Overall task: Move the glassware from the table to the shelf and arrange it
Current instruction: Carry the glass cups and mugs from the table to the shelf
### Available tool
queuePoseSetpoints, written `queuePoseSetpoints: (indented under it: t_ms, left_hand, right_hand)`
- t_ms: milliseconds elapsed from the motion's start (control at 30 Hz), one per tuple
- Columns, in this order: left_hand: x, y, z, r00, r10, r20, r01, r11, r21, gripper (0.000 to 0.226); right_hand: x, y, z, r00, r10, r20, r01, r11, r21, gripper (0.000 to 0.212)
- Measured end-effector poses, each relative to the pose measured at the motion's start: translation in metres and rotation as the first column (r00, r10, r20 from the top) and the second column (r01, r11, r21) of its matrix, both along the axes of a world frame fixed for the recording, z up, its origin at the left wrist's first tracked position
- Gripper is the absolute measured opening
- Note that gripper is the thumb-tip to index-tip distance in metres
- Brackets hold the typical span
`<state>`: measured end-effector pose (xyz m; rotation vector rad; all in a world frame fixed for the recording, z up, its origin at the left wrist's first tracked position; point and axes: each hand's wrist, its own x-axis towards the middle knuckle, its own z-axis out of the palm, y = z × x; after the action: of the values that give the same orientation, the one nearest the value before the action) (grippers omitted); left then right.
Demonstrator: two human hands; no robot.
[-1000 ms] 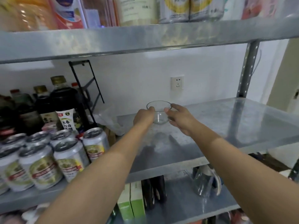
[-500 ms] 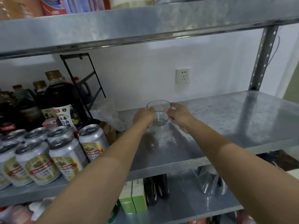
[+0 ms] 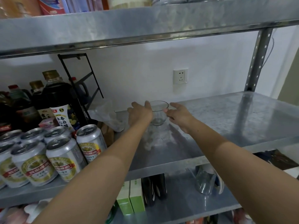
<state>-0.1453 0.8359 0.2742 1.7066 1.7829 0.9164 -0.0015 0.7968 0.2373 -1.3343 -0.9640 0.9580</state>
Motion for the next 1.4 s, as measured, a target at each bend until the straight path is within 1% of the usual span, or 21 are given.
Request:
queuePoseSetpoints:
  t_ms: [100, 133, 200, 300, 400, 500, 567, 667, 733, 833, 933, 1033, 1133, 1233, 1400]
  left_hand:
    - [0.006, -0.011, 0.012, 0.997, -0.072, 0.036, 0.061, 0.969, 0.239, 0.041]
    - [0.011, -0.016, 0.017, 0.992, -0.117, 0.039, 0.100, 0.949, 0.300, 0.037]
    - [0.025, -0.030, 0.029, 0.968, -0.238, 0.082, 0.192, 0.909, 0.369, 0.033]
    - [0.059, -0.054, 0.046, 0.887, -0.439, 0.141, 0.358, 0.849, 0.390, 0.034]
    - [0.101, -0.084, 0.059, 0.789, -0.583, 0.192, 0.496, 0.790, 0.361, 0.033]
    - [0.147, -0.124, 0.060, 0.665, -0.733, 0.143, 0.679, 0.673, 0.294, 0.031]
    - [0.177, -0.155, 0.054, 0.588, -0.792, 0.165, 0.757, 0.611, 0.234, 0.024]
    - [0.218, -0.210, 0.039, 0.421, -0.848, 0.322, 0.856, 0.489, 0.169, 0.018]
    - [0.241, -0.249, 0.028, 0.302, -0.871, 0.389, 0.921, 0.372, 0.119, 0.020]
    - [0.264, -0.312, 0.015, 0.135, -0.888, 0.439, 0.975, 0.198, 0.101, 0.018]
    - [0.287, -0.375, -0.007, 0.064, -0.874, 0.481, 0.995, 0.093, 0.036, 0.014]
    - [0.304, -0.444, -0.030, -0.021, -0.845, 0.535, 0.998, -0.047, -0.034, 0.018]
    - [0.309, -0.521, -0.045, -0.119, -0.859, 0.498, 0.983, -0.174, -0.066, 0.025]
    - [0.306, -0.597, -0.060, -0.225, -0.858, 0.462, 0.948, -0.302, -0.099, 0.025]
    - [0.288, -0.710, -0.095, -0.347, -0.821, 0.454, 0.868, -0.464, -0.176, 0.023]
  right_hand:
    - [0.006, -0.009, 0.008, 0.999, -0.040, -0.018, 0.040, 0.999, 0.026, 0.068]
    - [0.010, -0.014, 0.013, 0.998, -0.059, -0.015, 0.060, 0.997, 0.039, 0.068]
    - [0.018, -0.028, 0.027, 0.994, -0.107, -0.004, 0.107, 0.990, 0.094, 0.066]
    - [0.037, -0.065, 0.048, 0.978, -0.210, -0.006, 0.207, 0.956, 0.210, 0.059]
    - [0.065, -0.114, 0.064, 0.947, -0.322, -0.024, 0.315, 0.908, 0.276, 0.054]
    - [0.100, -0.171, 0.066, 0.878, -0.477, -0.045, 0.468, 0.834, 0.292, 0.049]
    - [0.122, -0.215, 0.060, 0.812, -0.581, -0.056, 0.569, 0.768, 0.292, 0.048]
    - [0.148, -0.290, 0.045, 0.696, -0.715, -0.062, 0.702, 0.661, 0.265, 0.048]
    - [0.160, -0.340, 0.032, 0.620, -0.781, -0.070, 0.768, 0.587, 0.257, 0.049]
    - [0.166, -0.412, 0.015, 0.492, -0.866, -0.089, 0.856, 0.463, 0.228, 0.049]
    - [0.161, -0.481, 0.000, 0.359, -0.930, -0.074, 0.919, 0.338, 0.205, 0.047]
    - [0.150, -0.552, -0.015, 0.235, -0.970, -0.061, 0.960, 0.222, 0.173, 0.048]
    - [0.137, -0.627, -0.036, 0.112, -0.992, -0.060, 0.985, 0.103, 0.139, 0.051]
    - [0.120, -0.697, -0.058, -0.007, -0.996, -0.085, 0.994, -0.016, 0.106, 0.051]
    - [0.076, -0.794, -0.092, -0.198, -0.971, -0.137, 0.979, -0.203, 0.022, 0.051]
